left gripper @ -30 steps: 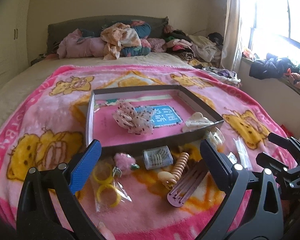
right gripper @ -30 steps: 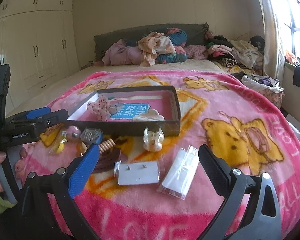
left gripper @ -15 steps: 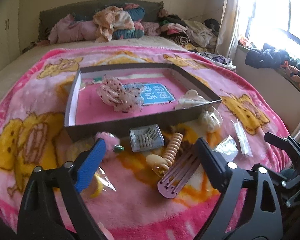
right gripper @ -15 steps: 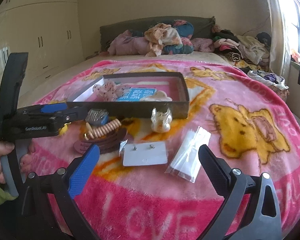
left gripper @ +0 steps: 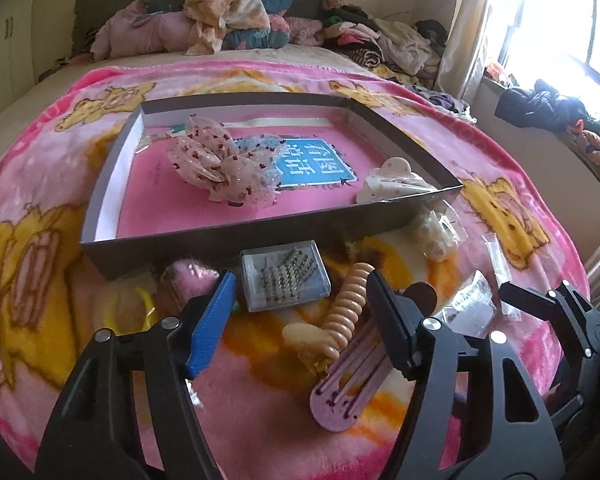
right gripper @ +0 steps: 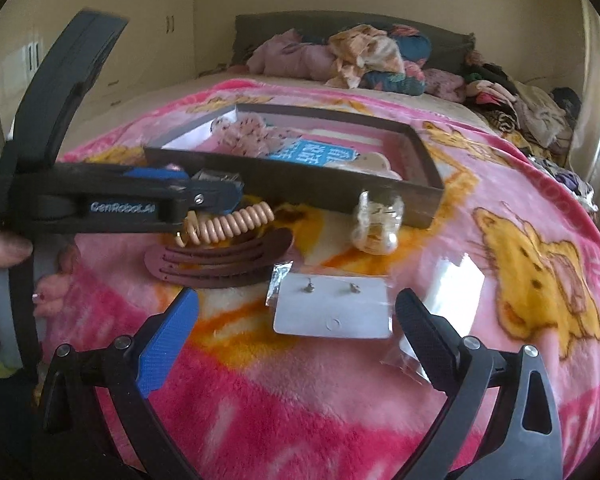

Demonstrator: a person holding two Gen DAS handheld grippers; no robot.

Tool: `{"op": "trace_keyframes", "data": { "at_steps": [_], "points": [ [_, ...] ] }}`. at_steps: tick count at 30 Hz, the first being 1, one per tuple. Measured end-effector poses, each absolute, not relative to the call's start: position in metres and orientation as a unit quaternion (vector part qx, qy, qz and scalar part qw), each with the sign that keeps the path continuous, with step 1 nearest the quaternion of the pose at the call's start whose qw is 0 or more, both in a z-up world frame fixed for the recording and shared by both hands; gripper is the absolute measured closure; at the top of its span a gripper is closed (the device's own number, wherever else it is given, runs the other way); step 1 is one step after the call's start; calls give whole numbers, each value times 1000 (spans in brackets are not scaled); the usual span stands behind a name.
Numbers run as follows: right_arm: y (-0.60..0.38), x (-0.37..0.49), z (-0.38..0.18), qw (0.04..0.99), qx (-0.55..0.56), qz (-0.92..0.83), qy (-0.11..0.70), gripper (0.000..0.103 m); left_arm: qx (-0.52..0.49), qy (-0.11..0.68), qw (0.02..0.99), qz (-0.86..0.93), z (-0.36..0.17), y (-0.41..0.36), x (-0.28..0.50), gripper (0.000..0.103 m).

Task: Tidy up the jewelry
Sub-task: 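Grasp the clear hairpin box with the left tool while the right tool grasps a clear plastic bag, then lower the hairpin box into the tray with the left tool while the right tool releases the bag inside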

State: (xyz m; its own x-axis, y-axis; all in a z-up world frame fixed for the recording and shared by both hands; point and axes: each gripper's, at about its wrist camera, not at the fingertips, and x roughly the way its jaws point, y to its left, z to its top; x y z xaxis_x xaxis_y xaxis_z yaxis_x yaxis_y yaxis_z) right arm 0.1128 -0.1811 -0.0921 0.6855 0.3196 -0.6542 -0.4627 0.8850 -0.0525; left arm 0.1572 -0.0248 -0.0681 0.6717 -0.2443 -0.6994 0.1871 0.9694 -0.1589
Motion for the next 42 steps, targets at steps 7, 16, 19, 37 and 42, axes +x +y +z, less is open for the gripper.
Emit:
{"op": "trace_keyframes", "data": {
  "at_steps": [7, 16, 19, 37, 42],
  "points": [
    [-187, 135, -105, 905, -87, 209, 360, 24, -32, 391, 912, -117, -73, -31, 163, 46],
    [-206, 142, -107, 909, -53, 196, 365, 71, -29, 395, 912, -111, -76, -39, 173, 64],
    [-215, 143, -106, 910, -34, 193, 366, 80, -27, 393, 912, -110, -75, -40, 173, 65],
    [-231, 124, -82, 918, 14, 210, 337, 87, -39, 357, 922, -141, -46, -36, 151, 66],
    [-234, 121, -71, 918, 27, 214, 332, 87, -43, 343, 927, -146, -35, -35, 149, 65]
  ]
}}
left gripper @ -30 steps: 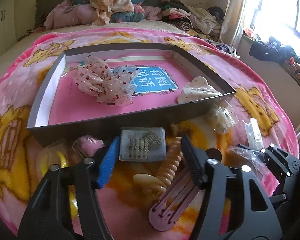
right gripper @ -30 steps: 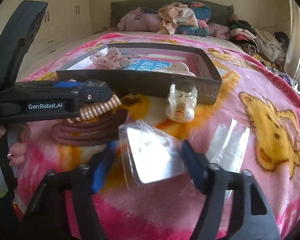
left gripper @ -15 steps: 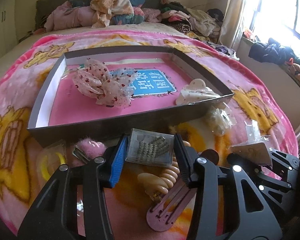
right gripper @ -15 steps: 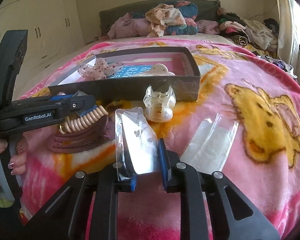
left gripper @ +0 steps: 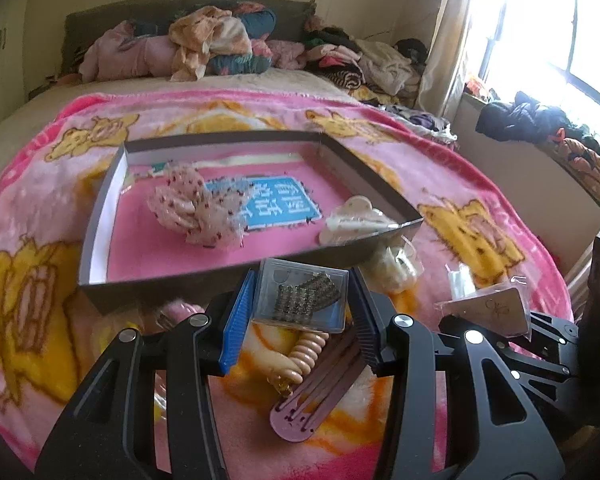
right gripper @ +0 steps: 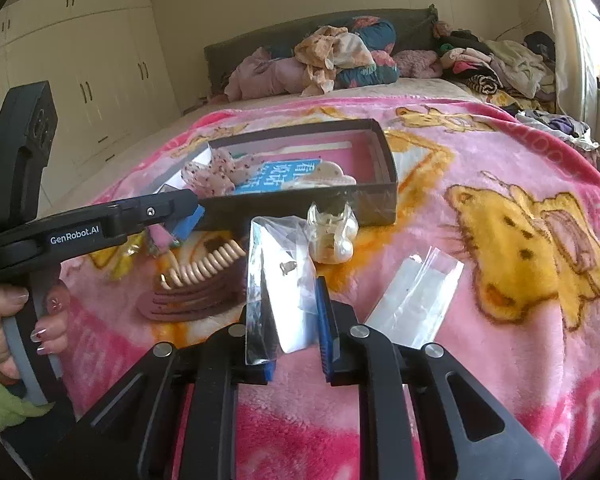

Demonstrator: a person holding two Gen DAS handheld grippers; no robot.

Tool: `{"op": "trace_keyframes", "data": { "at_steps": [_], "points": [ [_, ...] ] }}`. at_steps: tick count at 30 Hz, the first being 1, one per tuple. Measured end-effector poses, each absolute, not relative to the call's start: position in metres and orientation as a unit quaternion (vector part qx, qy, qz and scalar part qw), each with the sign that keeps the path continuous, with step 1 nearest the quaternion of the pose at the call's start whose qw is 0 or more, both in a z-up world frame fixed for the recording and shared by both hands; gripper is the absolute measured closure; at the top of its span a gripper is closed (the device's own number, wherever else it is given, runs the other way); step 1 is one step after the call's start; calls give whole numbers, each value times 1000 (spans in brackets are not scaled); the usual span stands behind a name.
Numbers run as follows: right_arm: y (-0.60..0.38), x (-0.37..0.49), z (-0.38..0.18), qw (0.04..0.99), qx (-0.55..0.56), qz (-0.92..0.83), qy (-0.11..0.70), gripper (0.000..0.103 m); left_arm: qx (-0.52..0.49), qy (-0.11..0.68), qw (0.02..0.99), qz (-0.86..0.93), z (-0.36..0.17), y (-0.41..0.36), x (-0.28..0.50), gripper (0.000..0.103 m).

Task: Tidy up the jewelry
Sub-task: 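Lower the hairpin box into the tray with the left tool while the right tool releases the bag inside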

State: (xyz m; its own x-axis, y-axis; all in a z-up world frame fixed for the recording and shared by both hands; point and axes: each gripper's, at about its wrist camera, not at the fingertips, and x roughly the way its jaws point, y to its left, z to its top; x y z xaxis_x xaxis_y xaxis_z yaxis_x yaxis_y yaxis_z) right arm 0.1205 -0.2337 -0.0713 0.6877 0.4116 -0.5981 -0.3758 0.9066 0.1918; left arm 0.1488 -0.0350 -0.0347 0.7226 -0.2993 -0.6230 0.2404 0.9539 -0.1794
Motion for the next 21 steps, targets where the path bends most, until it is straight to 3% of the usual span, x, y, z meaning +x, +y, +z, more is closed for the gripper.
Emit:
{"op": "trace_keyframes", "data": {
  "at_steps": [21],
  "points": [
    [-231, 152, -34, 922, 41, 226, 311, 87, -78, 314, 941, -104, -15, 12, 164, 65]
  ]
}}
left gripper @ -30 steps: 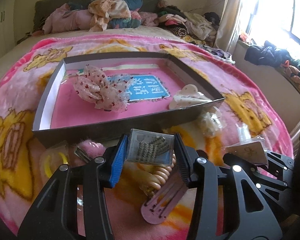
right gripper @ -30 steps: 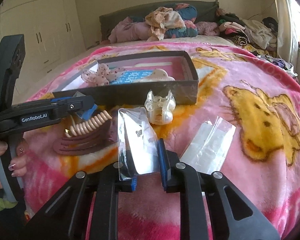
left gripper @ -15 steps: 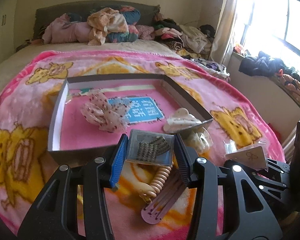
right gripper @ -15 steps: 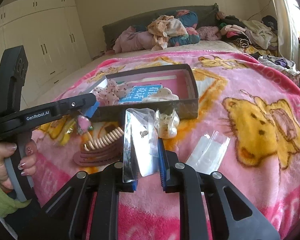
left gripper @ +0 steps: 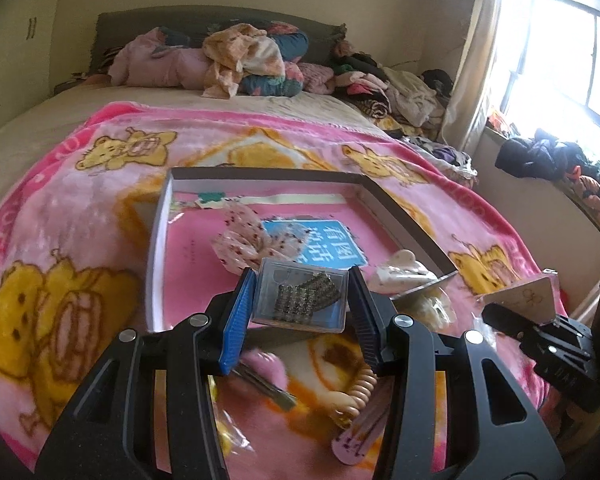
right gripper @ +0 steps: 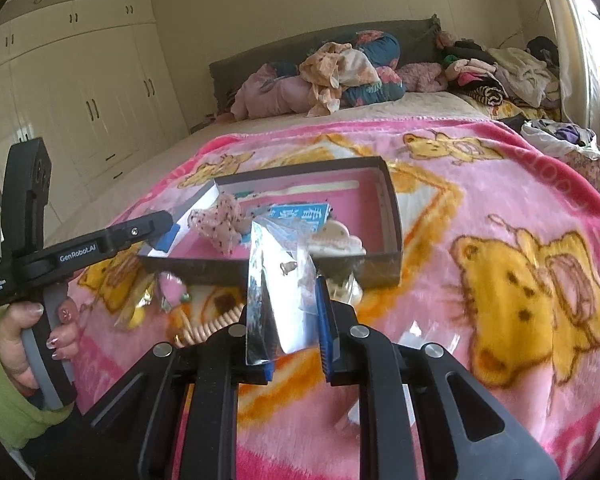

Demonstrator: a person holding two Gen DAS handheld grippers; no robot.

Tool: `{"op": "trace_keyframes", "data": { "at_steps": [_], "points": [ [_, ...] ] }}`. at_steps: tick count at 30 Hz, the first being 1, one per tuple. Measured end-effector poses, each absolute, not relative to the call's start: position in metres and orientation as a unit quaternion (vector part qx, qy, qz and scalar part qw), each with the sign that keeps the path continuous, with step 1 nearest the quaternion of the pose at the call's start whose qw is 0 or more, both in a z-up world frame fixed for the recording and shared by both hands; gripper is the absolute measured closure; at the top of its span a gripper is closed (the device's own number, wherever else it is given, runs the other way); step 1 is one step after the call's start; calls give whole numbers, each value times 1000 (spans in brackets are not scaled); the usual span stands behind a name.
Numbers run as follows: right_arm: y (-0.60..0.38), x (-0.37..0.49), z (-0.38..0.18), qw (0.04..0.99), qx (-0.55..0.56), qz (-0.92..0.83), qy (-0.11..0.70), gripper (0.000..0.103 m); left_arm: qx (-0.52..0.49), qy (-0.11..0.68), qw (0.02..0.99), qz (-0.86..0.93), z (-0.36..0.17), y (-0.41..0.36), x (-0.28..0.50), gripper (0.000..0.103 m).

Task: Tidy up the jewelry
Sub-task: 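Lower the hairpin box into the tray with the left tool while the right tool releases the bag inside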

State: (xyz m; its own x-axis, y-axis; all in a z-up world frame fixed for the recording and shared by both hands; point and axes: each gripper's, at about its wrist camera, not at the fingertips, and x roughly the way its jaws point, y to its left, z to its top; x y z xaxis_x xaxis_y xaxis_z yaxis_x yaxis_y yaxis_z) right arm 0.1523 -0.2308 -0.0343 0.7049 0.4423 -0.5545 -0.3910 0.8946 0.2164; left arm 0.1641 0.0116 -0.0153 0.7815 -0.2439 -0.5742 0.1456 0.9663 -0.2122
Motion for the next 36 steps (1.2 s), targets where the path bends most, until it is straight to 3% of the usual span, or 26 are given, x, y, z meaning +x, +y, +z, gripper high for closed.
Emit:
{"op": "trace_keyframes", "data": {
  "at_steps": [36],
  "points": [
    [-193, 296, -55, 911, -36, 194, 361, 87, -54, 338, 937, -61, -36, 20, 233, 65]
  ]
}}
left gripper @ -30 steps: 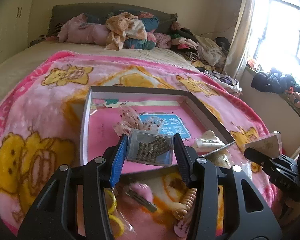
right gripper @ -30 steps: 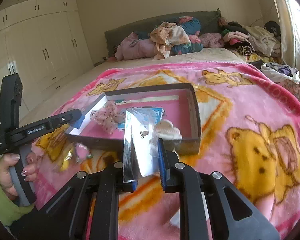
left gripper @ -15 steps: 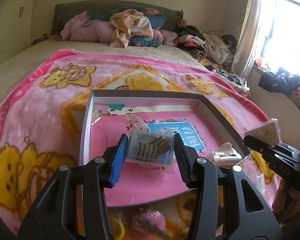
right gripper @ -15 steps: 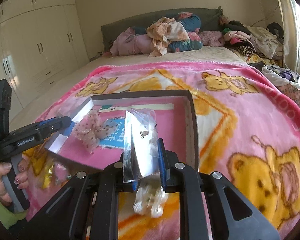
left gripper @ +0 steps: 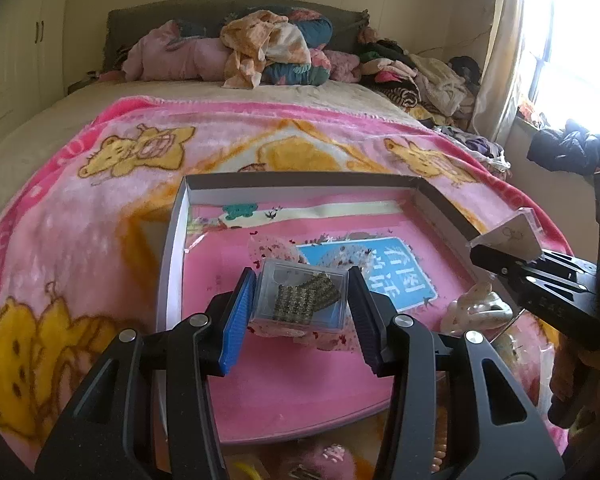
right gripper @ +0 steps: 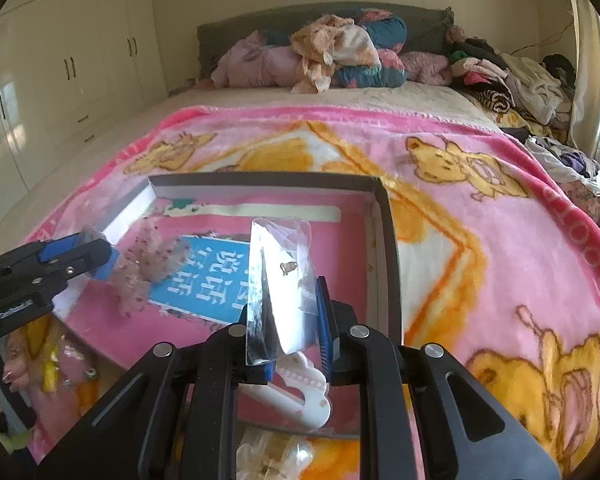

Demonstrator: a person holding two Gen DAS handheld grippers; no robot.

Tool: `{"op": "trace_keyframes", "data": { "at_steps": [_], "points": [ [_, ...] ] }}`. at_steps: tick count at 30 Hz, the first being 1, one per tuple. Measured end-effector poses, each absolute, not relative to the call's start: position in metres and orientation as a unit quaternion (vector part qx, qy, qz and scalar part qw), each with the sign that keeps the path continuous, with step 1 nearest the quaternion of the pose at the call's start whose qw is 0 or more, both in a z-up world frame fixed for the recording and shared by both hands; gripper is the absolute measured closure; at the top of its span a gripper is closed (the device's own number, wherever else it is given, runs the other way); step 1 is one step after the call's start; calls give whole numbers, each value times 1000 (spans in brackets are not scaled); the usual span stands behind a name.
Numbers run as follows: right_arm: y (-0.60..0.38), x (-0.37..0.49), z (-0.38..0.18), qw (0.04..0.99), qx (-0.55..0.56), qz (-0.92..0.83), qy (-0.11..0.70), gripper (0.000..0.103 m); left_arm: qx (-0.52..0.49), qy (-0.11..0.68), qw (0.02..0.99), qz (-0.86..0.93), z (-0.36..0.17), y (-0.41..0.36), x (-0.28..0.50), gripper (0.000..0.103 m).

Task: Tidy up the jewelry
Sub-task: 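Lower the hairpin box into the tray with the left tool while the right tool releases the bag inside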

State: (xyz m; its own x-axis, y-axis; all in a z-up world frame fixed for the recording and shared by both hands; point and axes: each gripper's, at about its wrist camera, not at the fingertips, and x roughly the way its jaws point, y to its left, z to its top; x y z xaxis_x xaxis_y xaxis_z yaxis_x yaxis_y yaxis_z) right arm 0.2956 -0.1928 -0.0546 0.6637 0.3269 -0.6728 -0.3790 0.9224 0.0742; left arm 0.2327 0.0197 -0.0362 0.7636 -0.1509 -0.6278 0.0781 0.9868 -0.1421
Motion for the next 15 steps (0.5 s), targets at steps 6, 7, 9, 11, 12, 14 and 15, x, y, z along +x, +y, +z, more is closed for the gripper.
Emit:
{"op": "trace_keyframes", "data": {
  "at_steps": [6, 7, 9, 11, 12, 14, 15],
  "points": [
    [-188, 306, -65, 906, -42, 183, 380, 87, -57, 346, 934, -60, -45, 25, 233, 65],
    [-188, 308, -67, 905, -42, 181, 384, 87, -58, 348, 934, -60, -46, 25, 232, 65],
    [-188, 309, -68, 905, -38, 180, 385, 86, -60, 349, 933, -61, -48, 26, 232, 65],
    [-187, 308, -68, 904, -37, 185, 384, 86, -62, 351, 932, -63, -49, 26, 232, 65],
    [-187, 307, -67, 904, -37, 186, 383, 84, -62, 351, 932, -64, -49, 27, 232, 65],
    [-186, 304, -66, 904, -32, 191, 382, 79, -64, 353, 931, -64, -50, 27, 232, 65],
    [-186, 302, -65, 904, -28, 193, 380, 73, -66, 353, 931, -64, -50, 28, 232, 65]
  ]
}}
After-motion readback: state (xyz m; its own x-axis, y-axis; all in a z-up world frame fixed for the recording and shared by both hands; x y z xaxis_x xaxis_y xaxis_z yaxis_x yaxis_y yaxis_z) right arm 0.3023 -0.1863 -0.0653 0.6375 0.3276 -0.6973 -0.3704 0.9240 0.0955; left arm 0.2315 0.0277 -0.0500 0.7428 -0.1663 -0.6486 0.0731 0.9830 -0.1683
